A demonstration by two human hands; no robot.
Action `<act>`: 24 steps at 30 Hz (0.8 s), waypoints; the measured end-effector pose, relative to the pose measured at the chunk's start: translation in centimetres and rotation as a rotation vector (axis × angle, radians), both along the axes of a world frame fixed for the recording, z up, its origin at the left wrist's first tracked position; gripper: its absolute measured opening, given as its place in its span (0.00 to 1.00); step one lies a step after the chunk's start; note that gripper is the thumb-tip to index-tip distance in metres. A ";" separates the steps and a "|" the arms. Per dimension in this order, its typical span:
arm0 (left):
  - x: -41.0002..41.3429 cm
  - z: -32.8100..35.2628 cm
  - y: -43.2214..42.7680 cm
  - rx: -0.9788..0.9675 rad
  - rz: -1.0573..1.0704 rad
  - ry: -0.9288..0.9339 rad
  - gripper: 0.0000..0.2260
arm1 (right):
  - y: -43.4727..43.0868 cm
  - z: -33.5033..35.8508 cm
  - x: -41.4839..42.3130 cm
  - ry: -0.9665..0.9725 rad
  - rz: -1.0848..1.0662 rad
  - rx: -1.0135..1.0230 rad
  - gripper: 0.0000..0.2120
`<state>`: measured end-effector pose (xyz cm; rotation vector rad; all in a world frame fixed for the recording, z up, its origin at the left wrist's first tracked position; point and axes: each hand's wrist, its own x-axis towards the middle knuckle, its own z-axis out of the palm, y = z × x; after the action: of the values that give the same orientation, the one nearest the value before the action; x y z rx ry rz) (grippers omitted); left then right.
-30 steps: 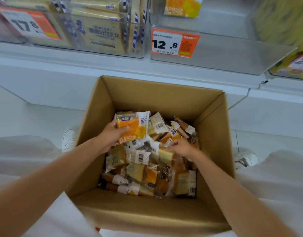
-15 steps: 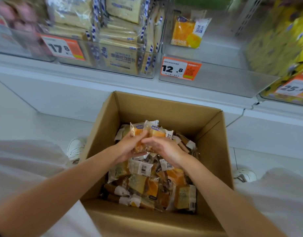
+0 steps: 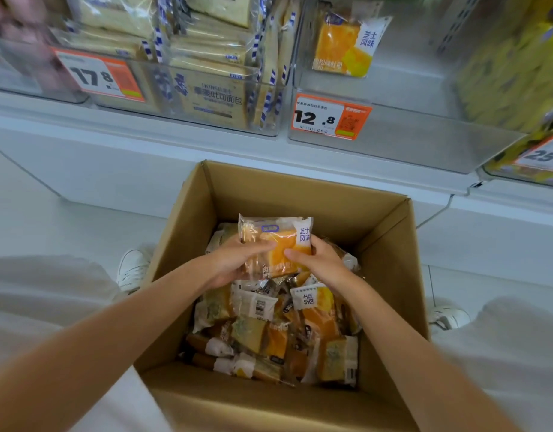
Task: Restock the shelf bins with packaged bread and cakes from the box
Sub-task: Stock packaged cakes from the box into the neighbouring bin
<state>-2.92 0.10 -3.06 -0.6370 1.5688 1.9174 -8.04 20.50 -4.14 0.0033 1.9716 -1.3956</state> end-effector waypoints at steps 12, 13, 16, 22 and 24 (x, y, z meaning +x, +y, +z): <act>-2.8 12.3 3.5 -0.385 -0.232 0.466 0.14 | 3.2 13.3 -2.5 -0.064 -0.120 -0.334 0.25; -3.5 13.9 3.7 -0.443 -0.216 0.503 0.15 | 3.3 14.8 -3.1 -0.006 -0.167 -0.330 0.25; -6.4 18.1 3.1 -0.524 -0.067 0.682 0.14 | 3.9 19.7 -5.4 0.138 -0.309 -0.364 0.18; -14.7 23.2 -0.1 -0.912 0.310 0.922 0.09 | 4.5 26.2 -12.5 0.253 -0.431 -0.429 0.07; -16.9 23.4 -0.3 -0.999 0.251 0.916 0.10 | 3.8 26.5 -15.9 0.308 -0.421 -0.403 0.11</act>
<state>-19.83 -0.25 20.37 -0.2981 3.2256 1.5327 -23.93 24.33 22.33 0.0204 1.9660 -2.1624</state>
